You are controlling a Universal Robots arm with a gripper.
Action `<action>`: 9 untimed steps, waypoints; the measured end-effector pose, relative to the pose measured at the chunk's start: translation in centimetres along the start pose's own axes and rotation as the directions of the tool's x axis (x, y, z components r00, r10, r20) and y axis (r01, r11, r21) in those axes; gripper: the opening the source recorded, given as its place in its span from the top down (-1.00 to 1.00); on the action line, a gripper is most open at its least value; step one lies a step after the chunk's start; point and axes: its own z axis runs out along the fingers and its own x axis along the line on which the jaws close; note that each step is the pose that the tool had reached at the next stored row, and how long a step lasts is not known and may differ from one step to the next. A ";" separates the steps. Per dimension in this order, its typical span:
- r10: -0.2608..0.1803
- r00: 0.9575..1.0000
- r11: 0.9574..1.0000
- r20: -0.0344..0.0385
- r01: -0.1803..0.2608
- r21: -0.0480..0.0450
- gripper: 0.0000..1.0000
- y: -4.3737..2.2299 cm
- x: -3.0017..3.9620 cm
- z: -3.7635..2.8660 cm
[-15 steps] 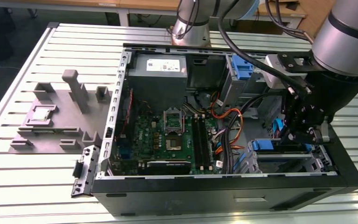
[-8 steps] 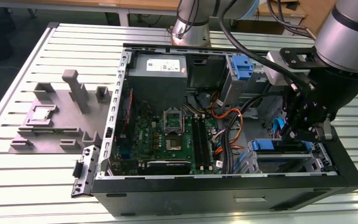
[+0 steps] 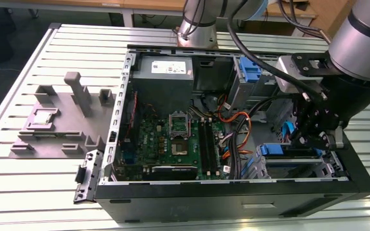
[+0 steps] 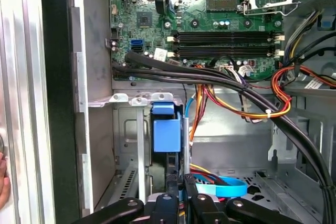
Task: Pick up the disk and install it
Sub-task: 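Insert the second disk wire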
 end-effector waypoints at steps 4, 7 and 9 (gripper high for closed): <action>0.002 1.000 1.000 0.025 -0.002 -0.001 0.68 -0.02 0.45 0.11; 0.005 0.998 1.000 0.056 -0.005 -0.003 0.68 -0.02 0.67 0.17; 0.005 0.998 1.000 0.060 -0.005 -0.003 0.68 -0.02 0.79 0.24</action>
